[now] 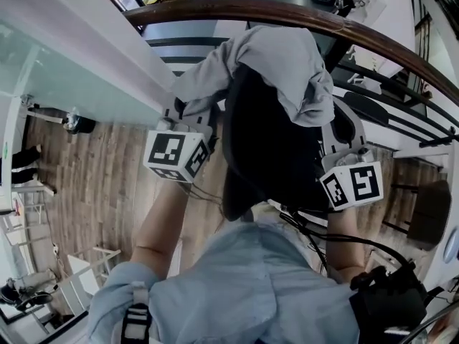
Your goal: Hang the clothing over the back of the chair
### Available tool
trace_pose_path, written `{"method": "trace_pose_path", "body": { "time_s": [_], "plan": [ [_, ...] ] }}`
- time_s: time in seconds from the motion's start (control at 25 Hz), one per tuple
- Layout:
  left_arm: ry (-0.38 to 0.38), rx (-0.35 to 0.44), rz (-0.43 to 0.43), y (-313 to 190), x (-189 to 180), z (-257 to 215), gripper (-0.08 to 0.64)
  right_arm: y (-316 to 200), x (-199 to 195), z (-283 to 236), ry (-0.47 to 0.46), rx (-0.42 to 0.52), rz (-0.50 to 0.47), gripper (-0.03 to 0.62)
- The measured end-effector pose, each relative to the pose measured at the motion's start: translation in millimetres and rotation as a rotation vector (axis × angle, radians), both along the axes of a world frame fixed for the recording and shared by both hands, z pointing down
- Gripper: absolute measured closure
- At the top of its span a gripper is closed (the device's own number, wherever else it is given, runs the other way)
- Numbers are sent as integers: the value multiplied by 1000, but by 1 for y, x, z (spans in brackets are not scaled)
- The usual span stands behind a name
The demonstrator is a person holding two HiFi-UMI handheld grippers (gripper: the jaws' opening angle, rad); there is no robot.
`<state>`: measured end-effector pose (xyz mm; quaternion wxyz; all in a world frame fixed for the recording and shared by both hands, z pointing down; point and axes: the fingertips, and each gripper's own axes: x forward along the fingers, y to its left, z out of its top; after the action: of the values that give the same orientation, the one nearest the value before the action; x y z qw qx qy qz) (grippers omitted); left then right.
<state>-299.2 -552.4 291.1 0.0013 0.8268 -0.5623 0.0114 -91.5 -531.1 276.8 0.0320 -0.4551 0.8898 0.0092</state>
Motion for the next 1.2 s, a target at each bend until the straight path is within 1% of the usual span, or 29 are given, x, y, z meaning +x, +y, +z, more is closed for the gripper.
{"method": "trace_pose_path", "body": {
  "time_s": [0.12,0.24,0.28,0.32,0.4,0.48,0.52,0.56,0.72,0.76,0.88,0.92,1.08,1.2],
  "plan": [
    [24,-33,26,14,7,24,494,10,-7,15,7,-1,12,566],
    [74,-83,29,22,2,40,491,15,-12,27,43,-3,29,566],
    [90,-105,35,24,0,45,477,17,-12,31,60,-3,34,566],
    [97,-126,43,27,-2,51,455,19,-13,34,75,-3,37,566],
    [87,-162,61,32,-4,61,403,24,-14,39,93,0,39,566],
    [81,-190,89,39,-5,68,308,28,-14,42,104,0,40,566],
    [79,-200,102,42,-5,69,280,30,-14,42,109,1,40,566],
    [71,-205,109,46,-5,71,272,31,-15,41,115,2,38,566],
    [19,-207,102,62,-4,77,270,36,-19,44,128,-6,37,559],
    [13,-206,101,65,-3,78,270,37,-19,46,131,-11,39,545],
    [-4,-193,98,78,2,78,270,40,-18,56,156,-35,39,464],
    [-6,-185,92,82,3,75,270,42,-18,60,163,-46,37,450],
    [18,-140,61,99,0,55,270,50,-18,74,179,-95,30,410],
    [49,-95,43,109,-2,36,270,57,-18,84,167,-133,30,400]
  ]
}}
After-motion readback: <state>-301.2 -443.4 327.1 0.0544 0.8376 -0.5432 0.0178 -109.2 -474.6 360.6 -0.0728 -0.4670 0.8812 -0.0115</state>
